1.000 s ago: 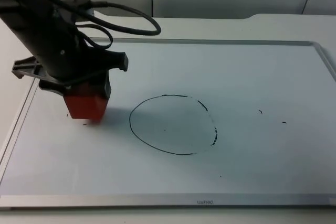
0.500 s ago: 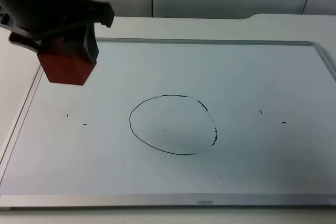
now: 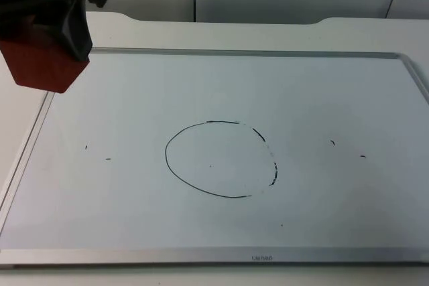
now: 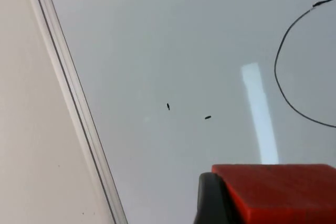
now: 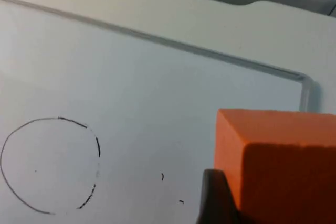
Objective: Pick up one cube with the left hand and another cube with the right hand. First place the cube in the right hand at the target position, then stack the cube in the left hand on top.
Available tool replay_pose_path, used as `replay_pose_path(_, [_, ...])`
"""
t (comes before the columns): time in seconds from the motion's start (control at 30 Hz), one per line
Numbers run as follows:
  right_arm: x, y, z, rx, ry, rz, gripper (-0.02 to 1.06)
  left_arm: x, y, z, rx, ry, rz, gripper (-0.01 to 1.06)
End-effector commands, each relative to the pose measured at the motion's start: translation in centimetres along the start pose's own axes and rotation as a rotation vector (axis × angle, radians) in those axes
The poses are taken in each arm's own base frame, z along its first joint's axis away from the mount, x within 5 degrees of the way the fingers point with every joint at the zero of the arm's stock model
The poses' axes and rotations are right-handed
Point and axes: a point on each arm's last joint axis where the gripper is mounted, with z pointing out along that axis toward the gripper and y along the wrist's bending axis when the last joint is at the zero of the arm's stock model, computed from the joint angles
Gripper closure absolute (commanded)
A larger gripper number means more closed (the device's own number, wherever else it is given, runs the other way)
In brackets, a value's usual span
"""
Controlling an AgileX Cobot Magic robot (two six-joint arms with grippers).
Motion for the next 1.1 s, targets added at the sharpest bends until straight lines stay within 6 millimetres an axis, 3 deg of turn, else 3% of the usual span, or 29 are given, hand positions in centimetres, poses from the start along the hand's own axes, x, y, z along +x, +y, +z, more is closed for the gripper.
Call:
replay_pose_path(0.0, [-0.6, 0.7, 2.3, -0.031, 0.058, -0.037, 1.05, 0.3, -0.2, -0.6, 0.001, 0.014, 0.02, 1.05])
replay_pose_path(0.03, [-0.6, 0.7, 2.3, -0.031, 0.058, -0.037, 1.05, 0.3, -0.2, -0.6, 0.001, 0.014, 0.02, 1.05])
replay_pose_path(0.17, [-0.6, 2.8, 6.3, -0.079, 0.15, -0.088, 1.05, 0.6, -0.2, -0.6, 0.001, 0.045, 0.038, 1.05])
replay_pose_path(0.2, [-0.6, 2.8, 6.3, -0.079, 0.15, -0.088, 1.05, 0.6, -0.2, -0.6, 0.001, 0.045, 0.038, 1.05])
replay_pose_path(0.33, [0.3, 5.6, 10.8, -0.128, 0.261, -0.152, 1.05, 0.7, -0.2, -0.6, 0.001, 0.061, 0.061, 1.05])
replay_pose_path(0.37, [0.3, 5.6, 10.8, -0.128, 0.261, -0.152, 1.05, 0.7, -0.2, -0.6, 0.001, 0.061, 0.061, 1.05])
replay_pose_path(0.47, [0.9, 7.6, 13.3, -0.156, 0.298, -0.185, 1.05, 0.7, -0.2, -0.6, 0.001, 0.061, 0.066, 1.05])
replay_pose_path(0.63, [1.7, 9.5, 15.6, -0.178, 0.329, -0.215, 1.05, 0.7, -0.2, -0.6, 0.002, 0.057, 0.081, 1.05])
replay_pose_path(0.77, [2.7, 11.9, 18.6, -0.201, 0.382, -0.255, 1.05, 0.6, -0.2, -0.6, 0.003, 0.045, 0.083, 1.05])
replay_pose_path(1.07, [2.0, 15.3, 22.3, -0.232, 0.433, -0.306, 1.05, 0.4, -0.2, -0.6, 0.005, 0.027, 0.089, 1.05])
